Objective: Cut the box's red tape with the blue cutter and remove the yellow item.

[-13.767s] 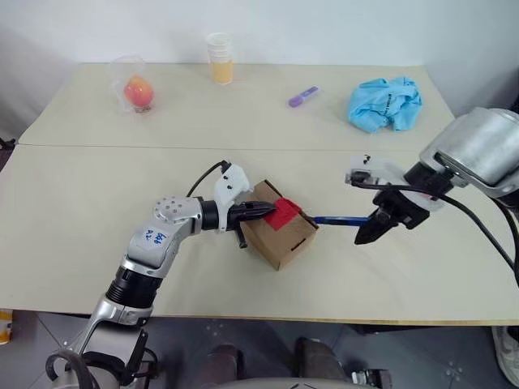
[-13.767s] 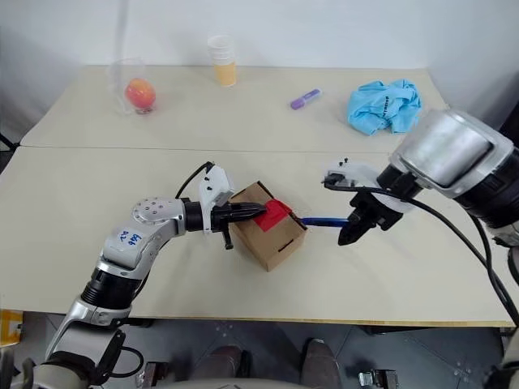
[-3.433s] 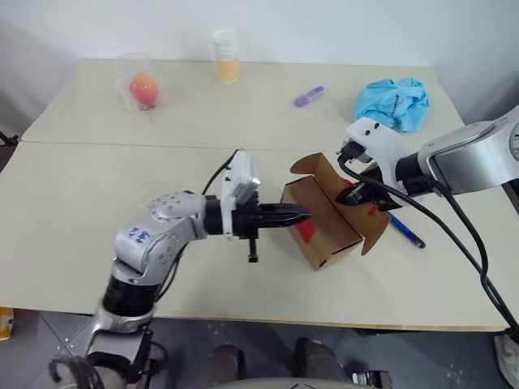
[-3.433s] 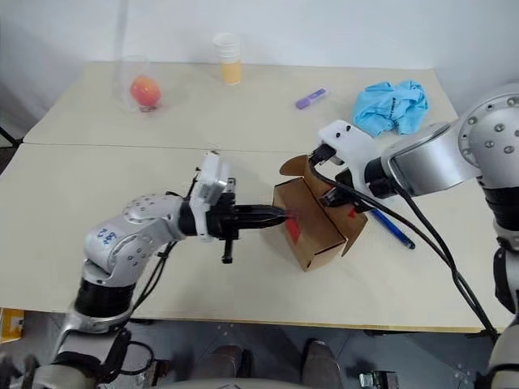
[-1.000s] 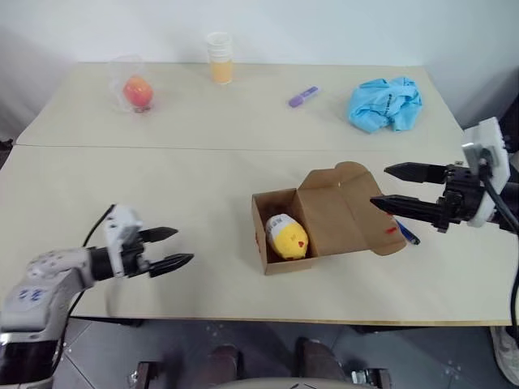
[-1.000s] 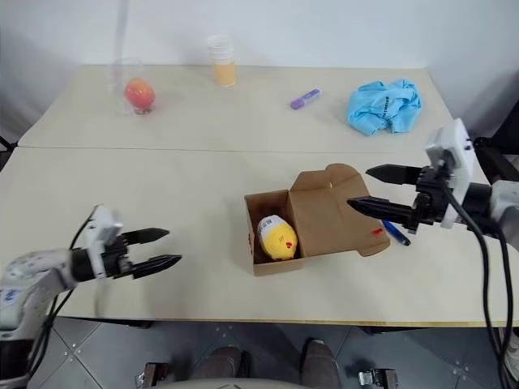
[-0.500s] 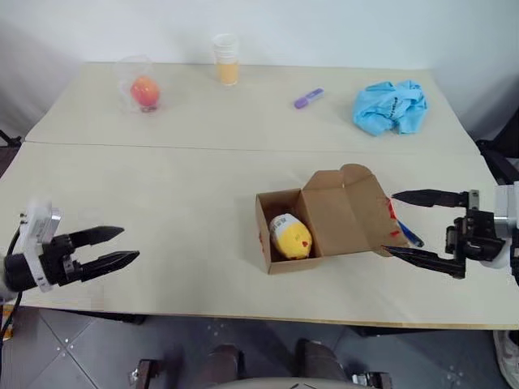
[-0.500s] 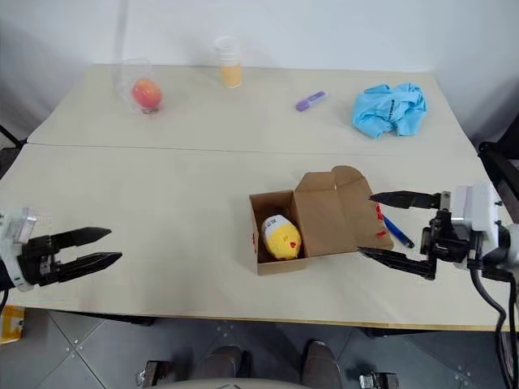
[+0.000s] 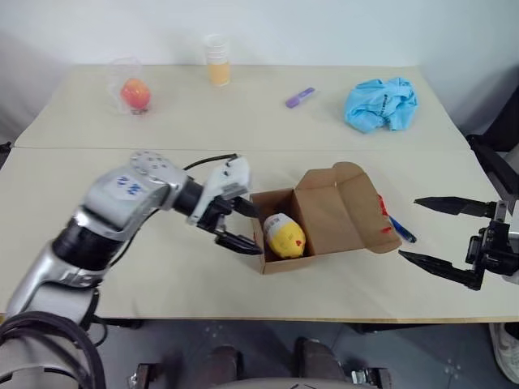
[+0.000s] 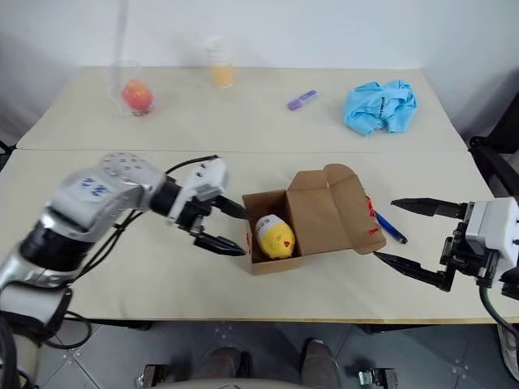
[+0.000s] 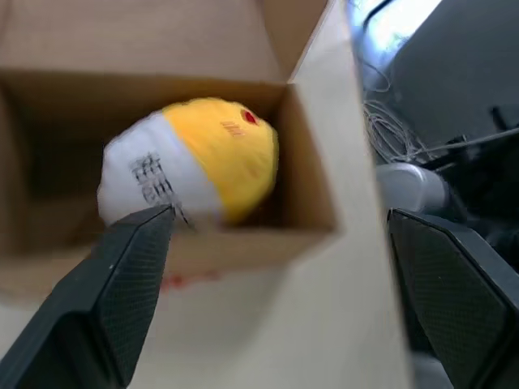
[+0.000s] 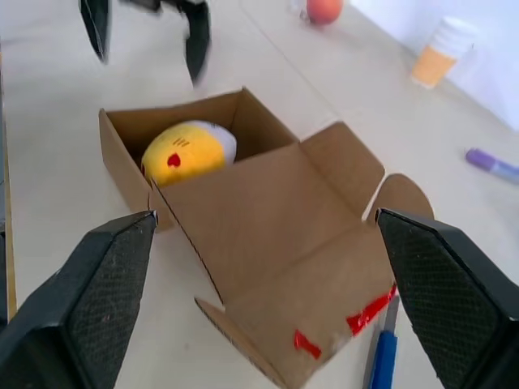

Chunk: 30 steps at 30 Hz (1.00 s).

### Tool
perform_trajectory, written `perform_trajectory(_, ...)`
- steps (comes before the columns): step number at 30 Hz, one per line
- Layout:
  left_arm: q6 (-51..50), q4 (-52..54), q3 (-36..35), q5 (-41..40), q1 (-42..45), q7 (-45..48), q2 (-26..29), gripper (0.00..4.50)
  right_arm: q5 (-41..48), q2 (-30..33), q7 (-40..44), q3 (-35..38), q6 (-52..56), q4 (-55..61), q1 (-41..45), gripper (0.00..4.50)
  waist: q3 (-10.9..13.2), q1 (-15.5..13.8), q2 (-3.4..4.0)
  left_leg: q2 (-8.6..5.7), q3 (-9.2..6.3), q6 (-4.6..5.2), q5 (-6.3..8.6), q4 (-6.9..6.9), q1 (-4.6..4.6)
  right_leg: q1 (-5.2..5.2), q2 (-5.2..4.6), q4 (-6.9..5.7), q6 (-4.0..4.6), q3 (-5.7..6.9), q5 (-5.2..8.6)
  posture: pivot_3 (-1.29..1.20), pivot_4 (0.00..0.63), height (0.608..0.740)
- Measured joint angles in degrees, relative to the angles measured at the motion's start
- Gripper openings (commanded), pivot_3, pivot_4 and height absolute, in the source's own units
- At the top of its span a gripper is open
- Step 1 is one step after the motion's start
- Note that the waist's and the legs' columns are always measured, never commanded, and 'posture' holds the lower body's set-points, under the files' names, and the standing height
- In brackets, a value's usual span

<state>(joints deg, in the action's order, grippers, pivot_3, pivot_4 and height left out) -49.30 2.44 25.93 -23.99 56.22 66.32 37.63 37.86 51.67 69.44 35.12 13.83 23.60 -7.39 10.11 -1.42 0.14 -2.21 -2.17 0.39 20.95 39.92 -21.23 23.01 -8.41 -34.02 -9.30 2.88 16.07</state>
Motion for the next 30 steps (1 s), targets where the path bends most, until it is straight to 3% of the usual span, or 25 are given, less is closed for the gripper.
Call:
perform_trajectory(3, 3.88, -4.61, 1.68, 4.54, 2.11, -2.12, -4.99, 4.46, 0.52, -0.62, -1.89, -0.17, 1.08, 2.52, -0.90, 4.50, 0.01, -0.12, -0.01, -0.03, -0.01, 0.05, -0.01, 0.04, -0.03, -0.04, -0.01, 0.04, -0.07, -0.03, -0.04, 0.00, 0.150, 0.740)
perform_trajectory(12, 9.90, -10.86, 7.24, 12.64, 2.23, 0.49, -9.84, 4.46, 1.91, -0.82, -5.24, -0.08, 2.91, 5.63, -3.07, 4.50, 0.01, -0.18, -0.02, -0.03, -0.05, 0.05, -0.02, 0.09, 0.00, -0.11, -0.01, 0.03, -0.08, 0.00, -0.04, 0.00, 0.150, 0.740)
perform_trajectory(15, 13.00, -14.80, 8.48, 15.98, 3.13, 0.38, -12.49, 3.87, 1.93, -0.84, -5.77, -0.02, 3.09, 6.37, -3.89, 4.50, 0.01, -0.46, -0.02, -0.06, -0.10, 0.08, -0.03, 0.13, 0.00, -0.19, -0.02, 0.08, -0.14, 0.02, -0.08, 0.00, 0.150, 0.740)
perform_trajectory(23, 17.51, -17.39, 7.73, 18.92, 3.47, 1.33, -14.06, 1.54, 1.84, -1.77, -6.98, -0.02, 2.66, 7.49, -4.47, 4.50, 0.01, -0.32, -0.02, -0.05, -0.19, 0.09, -0.03, 0.16, 0.02, -0.20, -0.02, 0.07, -0.16, 0.02, -0.09, 0.00, 0.150, 0.740)
perform_trajectory(27, 18.21, -18.69, 2.00, 16.56, 2.55, 1.31, -15.44, 0.48, 1.71, -2.91, -7.37, -0.40, 2.36, 7.47, -4.34, 4.50, 0.01, -0.19, -0.02, -0.04, -0.29, 0.09, -0.04, 0.16, 0.03, -0.20, -0.03, 0.06, -0.17, 0.01, -0.09, 0.00, 0.150, 0.740)
perform_trajectory(30, 19.20, -18.70, -5.01, 11.92, 1.21, 2.02, -16.67, 0.03, 2.36, -3.83, -8.11, -1.14, 2.51, 7.41, -3.51, 4.50, 0.01, -0.11, -0.02, -0.03, -0.41, 0.09, -0.04, 0.16, 0.04, -0.19, -0.03, 0.06, -0.17, 0.01, -0.09, 0.00, 0.150, 0.740)
